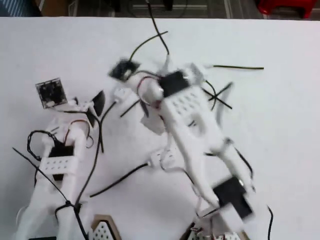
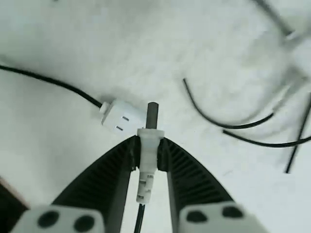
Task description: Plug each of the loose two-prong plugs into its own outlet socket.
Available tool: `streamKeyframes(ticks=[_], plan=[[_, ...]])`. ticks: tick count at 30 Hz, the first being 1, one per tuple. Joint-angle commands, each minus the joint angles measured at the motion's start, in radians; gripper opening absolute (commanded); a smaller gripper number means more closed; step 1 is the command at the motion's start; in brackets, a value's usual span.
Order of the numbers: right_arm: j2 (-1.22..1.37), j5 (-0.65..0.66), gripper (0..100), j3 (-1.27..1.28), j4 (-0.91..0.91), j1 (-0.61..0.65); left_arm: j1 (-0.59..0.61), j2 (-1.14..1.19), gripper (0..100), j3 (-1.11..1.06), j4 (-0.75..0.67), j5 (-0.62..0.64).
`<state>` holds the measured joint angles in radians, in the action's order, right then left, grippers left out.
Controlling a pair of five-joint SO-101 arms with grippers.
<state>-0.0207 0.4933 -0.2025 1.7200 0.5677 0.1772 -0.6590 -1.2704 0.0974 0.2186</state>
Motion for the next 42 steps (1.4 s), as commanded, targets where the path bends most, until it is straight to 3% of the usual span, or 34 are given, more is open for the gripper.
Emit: streamKeyframes(ticks=[1, 6, 11, 17, 21, 24, 30, 36, 42], plan=[[-0.306, 0.009, 1.8, -0.109, 0.001, 0.001, -0.012, -0.036, 29, 0.003, -0.025, -0.011], [-0.427, 0.011, 1.8, -0.106, -0.045, -0.076, -0.021, -0.036, 29, 0.003, -0.025, -0.014], [-0.483, 0.011, 1.9, -0.012, -0.225, -0.166, -0.081, -0.036, 29, 0.000, -0.025, -0.015], [-0.697, 0.018, 1.9, 0.362, -0.559, -0.148, -0.114, -0.036, 29, 0.000, -0.025, -0.015], [-0.924, 0.149, 1.9, 0.672, -0.806, -0.079, -0.114, -0.036, 29, 0.002, -0.025, -0.015], [-1.087, 0.152, 1.9, 0.867, -1.007, -0.065, -0.114, -0.036, 29, 0.005, -0.025, -0.015], [-1.354, 0.163, 1.9, 1.163, -1.333, -0.065, -0.131, -0.031, 29, -0.029, -0.126, -0.015], [-1.534, 0.163, 1.9, 1.338, -1.491, -0.065, -0.265, -0.038, 29, -0.061, -0.209, -0.015], [-1.675, 0.157, 1.9, 1.447, -1.494, -0.067, -0.374, -0.064, 29, -0.034, -0.204, -0.008]])
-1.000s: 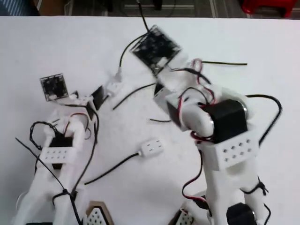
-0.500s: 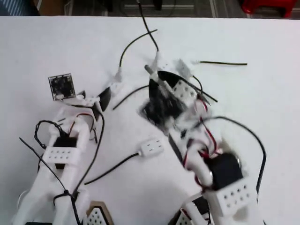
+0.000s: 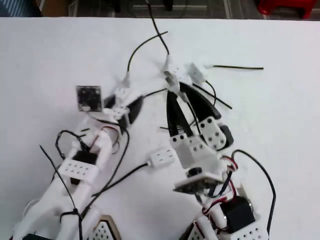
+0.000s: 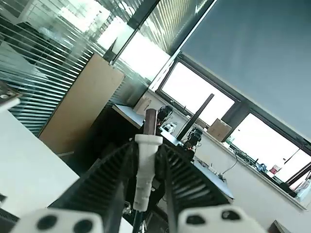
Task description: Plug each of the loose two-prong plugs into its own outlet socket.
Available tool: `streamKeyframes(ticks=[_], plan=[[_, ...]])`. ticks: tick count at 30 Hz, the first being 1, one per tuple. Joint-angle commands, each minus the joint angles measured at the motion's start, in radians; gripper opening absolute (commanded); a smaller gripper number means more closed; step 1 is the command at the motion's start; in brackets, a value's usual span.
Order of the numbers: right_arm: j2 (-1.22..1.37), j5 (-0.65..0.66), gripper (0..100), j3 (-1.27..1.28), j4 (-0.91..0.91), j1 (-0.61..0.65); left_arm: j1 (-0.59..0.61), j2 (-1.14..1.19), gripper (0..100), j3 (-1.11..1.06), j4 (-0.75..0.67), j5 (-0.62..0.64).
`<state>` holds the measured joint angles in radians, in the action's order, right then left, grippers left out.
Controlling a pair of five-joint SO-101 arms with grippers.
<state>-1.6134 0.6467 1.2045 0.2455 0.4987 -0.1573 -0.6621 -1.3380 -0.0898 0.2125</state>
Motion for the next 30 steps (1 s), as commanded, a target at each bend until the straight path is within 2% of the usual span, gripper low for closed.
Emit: streamKeyframes(ticks=[1, 9, 19, 25, 30], plan=[[-0.108, 0.003, 1.9, 0.061, -0.019, 0.002, -0.051, -0.081, 29, 0.035, -0.017, -0.002], [-0.183, -0.005, 1.9, 0.213, -0.027, -0.024, -0.180, -0.351, 29, -0.003, 0.066, 0.000], [-0.182, -0.282, 1.8, 0.219, -0.018, -0.030, -0.242, -0.615, 29, -0.008, 0.196, 0.000], [-0.179, -0.425, 1.8, 0.224, -0.016, -0.022, -0.280, -0.676, 29, -0.058, 0.192, 0.000], [-0.179, -0.491, 1.8, 0.224, 0.004, -0.021, -0.280, -0.763, 29, -0.098, 0.198, 0.000]])
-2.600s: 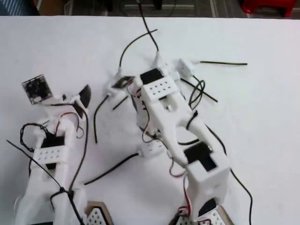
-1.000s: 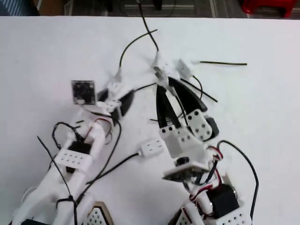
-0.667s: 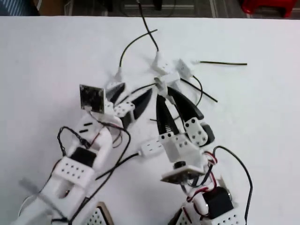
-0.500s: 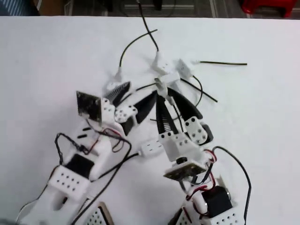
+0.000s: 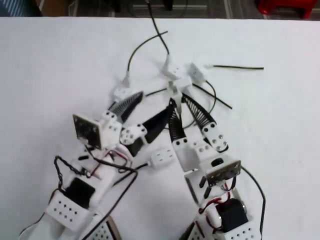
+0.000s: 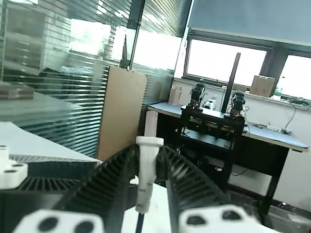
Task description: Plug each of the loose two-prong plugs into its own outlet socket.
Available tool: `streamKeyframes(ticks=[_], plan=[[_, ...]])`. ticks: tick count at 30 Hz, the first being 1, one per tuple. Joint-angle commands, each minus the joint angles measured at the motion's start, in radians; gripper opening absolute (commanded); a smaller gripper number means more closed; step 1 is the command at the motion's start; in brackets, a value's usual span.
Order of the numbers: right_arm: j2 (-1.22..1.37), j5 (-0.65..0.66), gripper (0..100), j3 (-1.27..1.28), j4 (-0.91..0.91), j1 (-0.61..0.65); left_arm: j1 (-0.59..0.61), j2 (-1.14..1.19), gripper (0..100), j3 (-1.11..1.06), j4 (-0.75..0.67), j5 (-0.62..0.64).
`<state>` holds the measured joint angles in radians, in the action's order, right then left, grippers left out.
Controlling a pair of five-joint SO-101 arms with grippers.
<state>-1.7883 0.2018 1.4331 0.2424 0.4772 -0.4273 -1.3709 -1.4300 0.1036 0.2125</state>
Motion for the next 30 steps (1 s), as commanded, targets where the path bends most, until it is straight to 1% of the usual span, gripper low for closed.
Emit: streamKeyframes(ticks=[1, 3, 7, 12, 15, 20, 23, 26, 30], plan=[[-0.004, -0.054, 1.8, -0.005, 0.012, 0.001, -0.010, -0.077, 29, -0.017, 0.005, 0.000], [-0.004, -0.072, 1.8, -0.005, 0.015, 0.005, -0.010, -0.124, 29, -0.034, 0.006, 0.000], [-0.004, -0.078, 1.8, -0.006, 0.035, 0.065, -0.013, -0.216, 29, -0.074, 0.006, 0.000], [-0.004, -0.074, 1.8, -0.012, 0.035, 0.097, -0.048, -0.298, 29, -0.137, 0.008, -0.002], [-0.004, -0.074, 1.8, -0.043, 0.051, 0.099, -0.039, -0.308, 29, -0.153, 0.003, -0.002], [-0.002, -0.072, 1.8, -0.155, 0.182, 0.133, -0.038, -0.309, 29, -0.155, 0.002, -0.002], [-0.002, -0.069, 1.8, -0.172, 0.246, 0.157, -0.010, -0.311, 29, -0.152, 0.000, -0.002], [-0.002, -0.035, 1.8, -0.167, 0.248, 0.193, 0.024, -0.311, 29, -0.150, 0.000, -0.002], [-0.001, -0.026, 1.8, -0.157, 0.243, 0.228, 0.022, -0.312, 29, -0.152, 0.002, 0.000]])
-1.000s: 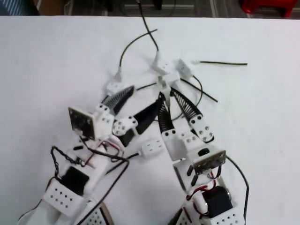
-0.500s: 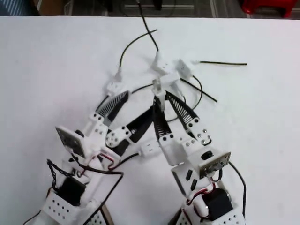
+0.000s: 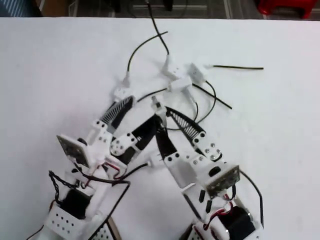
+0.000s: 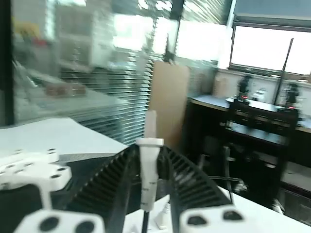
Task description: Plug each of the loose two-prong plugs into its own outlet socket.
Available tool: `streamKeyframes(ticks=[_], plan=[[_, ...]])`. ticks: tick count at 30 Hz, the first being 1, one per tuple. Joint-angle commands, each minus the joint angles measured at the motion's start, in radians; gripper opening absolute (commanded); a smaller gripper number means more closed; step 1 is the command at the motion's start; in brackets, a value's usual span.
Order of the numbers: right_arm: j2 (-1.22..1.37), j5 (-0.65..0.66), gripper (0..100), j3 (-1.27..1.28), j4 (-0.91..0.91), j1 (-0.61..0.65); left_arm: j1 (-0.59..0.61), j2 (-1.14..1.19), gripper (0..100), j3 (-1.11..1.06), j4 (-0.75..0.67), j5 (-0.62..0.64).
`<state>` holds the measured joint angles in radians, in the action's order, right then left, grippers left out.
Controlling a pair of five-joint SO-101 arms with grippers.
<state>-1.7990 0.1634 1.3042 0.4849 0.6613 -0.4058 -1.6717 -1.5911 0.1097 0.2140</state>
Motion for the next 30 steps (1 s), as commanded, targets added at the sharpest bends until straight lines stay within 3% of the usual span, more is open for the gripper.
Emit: streamKeyframes(ticks=[1, 30], plan=[[0.010, 0.012, 1.8, -0.017, -0.007, 0.044, 0.001, -0.012, 29, 0.009, -0.003, -0.002], [0.027, 0.006, 2.0, 0.086, -0.027, 0.047, 0.008, -0.012, 29, 0.006, 0.002, -0.002]])
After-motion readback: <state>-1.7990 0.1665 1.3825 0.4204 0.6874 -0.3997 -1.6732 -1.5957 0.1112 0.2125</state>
